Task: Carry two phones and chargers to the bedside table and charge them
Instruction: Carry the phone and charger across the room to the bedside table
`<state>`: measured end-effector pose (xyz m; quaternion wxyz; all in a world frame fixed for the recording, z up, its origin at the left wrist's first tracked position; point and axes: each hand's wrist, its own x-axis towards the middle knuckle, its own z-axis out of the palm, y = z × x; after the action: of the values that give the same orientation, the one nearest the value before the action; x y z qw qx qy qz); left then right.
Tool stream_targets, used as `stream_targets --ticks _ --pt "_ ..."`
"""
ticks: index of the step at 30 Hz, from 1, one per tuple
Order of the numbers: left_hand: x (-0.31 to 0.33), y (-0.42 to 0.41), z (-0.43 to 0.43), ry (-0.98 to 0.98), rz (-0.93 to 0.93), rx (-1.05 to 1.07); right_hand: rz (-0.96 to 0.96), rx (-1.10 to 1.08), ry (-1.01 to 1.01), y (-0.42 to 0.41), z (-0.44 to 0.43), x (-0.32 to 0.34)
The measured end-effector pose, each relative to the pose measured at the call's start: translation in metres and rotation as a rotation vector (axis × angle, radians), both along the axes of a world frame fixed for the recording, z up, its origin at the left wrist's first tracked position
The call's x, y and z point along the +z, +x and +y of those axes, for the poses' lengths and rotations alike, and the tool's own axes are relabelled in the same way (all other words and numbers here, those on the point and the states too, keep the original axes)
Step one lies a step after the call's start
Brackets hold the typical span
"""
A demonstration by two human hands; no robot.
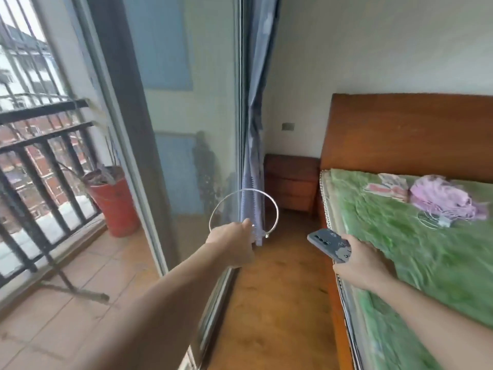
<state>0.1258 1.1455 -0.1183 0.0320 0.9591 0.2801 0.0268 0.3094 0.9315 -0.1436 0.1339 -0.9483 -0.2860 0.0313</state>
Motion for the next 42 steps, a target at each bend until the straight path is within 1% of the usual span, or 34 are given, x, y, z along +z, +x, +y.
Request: stream_targets --ticks 4,7,11,15,19,23,28,31,35,39,42 --pt "0.002 0.076 0.060 -0.053 0.008 -0.076 -0.025 -0.078 0.005 0.054 0.039 0.003" --pt "-0.002 0.139 0.093 -0.127 -0.021 -0.073 0.008 -0.088 0.014 0.094 0.064 -0.007" --pt "-0.013 0.225 0.133 -0.134 -0.036 -0.103 0.053 -0.168 0.026 0.159 0.106 -0.024" --pt "-0.025 0.311 0.173 -0.094 -0.027 -0.093 0.117 -0.150 0.071 0.245 0.159 -0.041" --pt "-0.027 0.391 0.212 -0.088 0.061 -0.079 0.229 -0.127 0.072 0.331 0.207 -0.049" --pt "-0.022 0.462 0.242 -0.101 0.040 -0.091 0.305 -0.131 0.078 0.407 0.248 -0.042" --pt "-0.029 0.543 0.295 -0.133 0.029 -0.085 0.302 -0.106 0.058 0.487 0.300 -0.041" --pt "-0.046 0.600 0.337 -0.171 0.037 -0.092 0.304 -0.105 0.038 0.545 0.343 -0.049" --pt "-0.068 0.693 0.417 -0.200 0.031 -0.099 0.309 -0.109 0.012 0.630 0.416 -0.059" --pt "-0.072 0.780 0.497 -0.267 0.021 -0.068 0.317 -0.141 -0.030 0.712 0.490 -0.055" --pt "-0.078 0.833 0.547 -0.259 0.050 -0.085 0.277 -0.122 -0.051 0.762 0.538 -0.052"
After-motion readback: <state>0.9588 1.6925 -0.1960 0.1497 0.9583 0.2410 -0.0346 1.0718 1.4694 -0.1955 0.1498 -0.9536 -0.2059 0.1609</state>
